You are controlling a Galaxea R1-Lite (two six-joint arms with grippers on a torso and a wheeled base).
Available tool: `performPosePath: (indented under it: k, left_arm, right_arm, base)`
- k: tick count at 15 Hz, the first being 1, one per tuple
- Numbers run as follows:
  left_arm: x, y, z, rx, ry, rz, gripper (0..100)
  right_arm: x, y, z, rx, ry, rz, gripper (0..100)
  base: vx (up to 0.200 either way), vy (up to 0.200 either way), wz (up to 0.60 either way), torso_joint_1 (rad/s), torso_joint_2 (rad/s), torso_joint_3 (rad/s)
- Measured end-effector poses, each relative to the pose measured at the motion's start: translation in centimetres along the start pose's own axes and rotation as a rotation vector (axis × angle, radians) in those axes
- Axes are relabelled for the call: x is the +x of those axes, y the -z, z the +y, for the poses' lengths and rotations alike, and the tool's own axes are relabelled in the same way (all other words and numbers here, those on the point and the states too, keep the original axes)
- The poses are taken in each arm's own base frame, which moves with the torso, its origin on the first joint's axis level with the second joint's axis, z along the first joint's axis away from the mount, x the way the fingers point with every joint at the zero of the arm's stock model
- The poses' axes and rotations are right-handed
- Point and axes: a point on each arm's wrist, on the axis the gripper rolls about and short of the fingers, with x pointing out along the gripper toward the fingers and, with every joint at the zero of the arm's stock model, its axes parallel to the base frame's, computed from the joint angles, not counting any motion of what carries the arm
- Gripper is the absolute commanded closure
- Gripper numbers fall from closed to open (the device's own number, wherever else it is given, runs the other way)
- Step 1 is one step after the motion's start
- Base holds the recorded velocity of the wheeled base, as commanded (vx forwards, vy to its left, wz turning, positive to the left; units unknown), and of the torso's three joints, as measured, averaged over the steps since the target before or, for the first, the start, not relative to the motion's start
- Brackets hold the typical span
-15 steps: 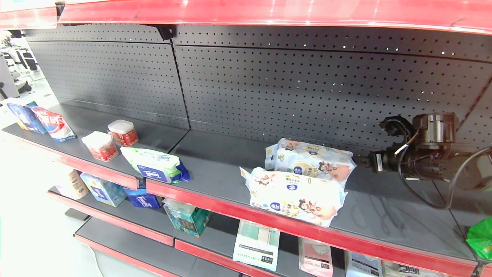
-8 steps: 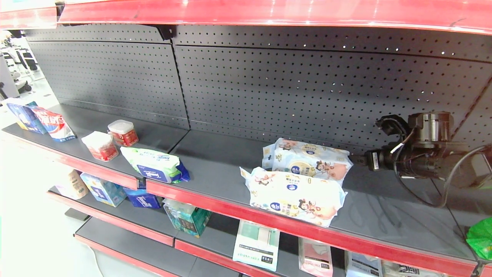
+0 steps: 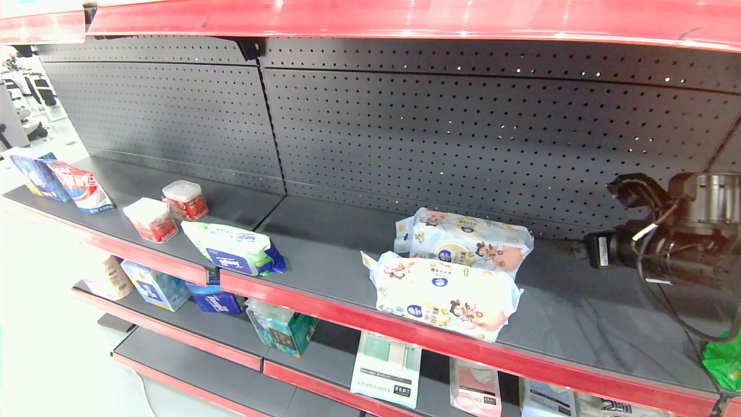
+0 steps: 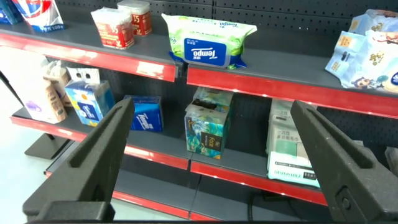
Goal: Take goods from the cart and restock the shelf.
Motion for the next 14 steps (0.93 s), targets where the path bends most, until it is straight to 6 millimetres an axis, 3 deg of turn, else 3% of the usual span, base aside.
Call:
performPosePath:
  k: [4, 8, 11, 14]
  left_arm:
    - [0.0, 0.0, 0.0, 0.000, 0.000, 0.000, 0]
    - [0.0, 0.0, 0.0, 0.000, 0.000, 0.000, 0]
    - [0.0, 0.0, 0.0, 0.000, 0.000, 0.000, 0]
    - [0.0, 0.0, 0.0, 0.000, 0.000, 0.000, 0]
  right_arm:
    - [-8.0, 3.0, 0.8, -0.003, 0.010, -0.059, 0]
    - [-16.3, 8.2, 2.1, -0.015, 0.032, -0.218, 0]
    - [-20.3, 12.9, 3.1, -0.021, 0.052, -0.319, 0]
    - [-22.6, 17.0, 3.9, -0.023, 0.070, -0.399, 0]
  base:
    - [0.000, 0.000, 0.00, 0.000, 0.00, 0.000]
    - [0.000, 0.000, 0.00, 0.000, 0.00, 0.000]
    - [0.000, 0.000, 0.00, 0.000, 0.00, 0.000]
    - [0.000, 0.000, 0.00, 0.000, 0.00, 0.000]
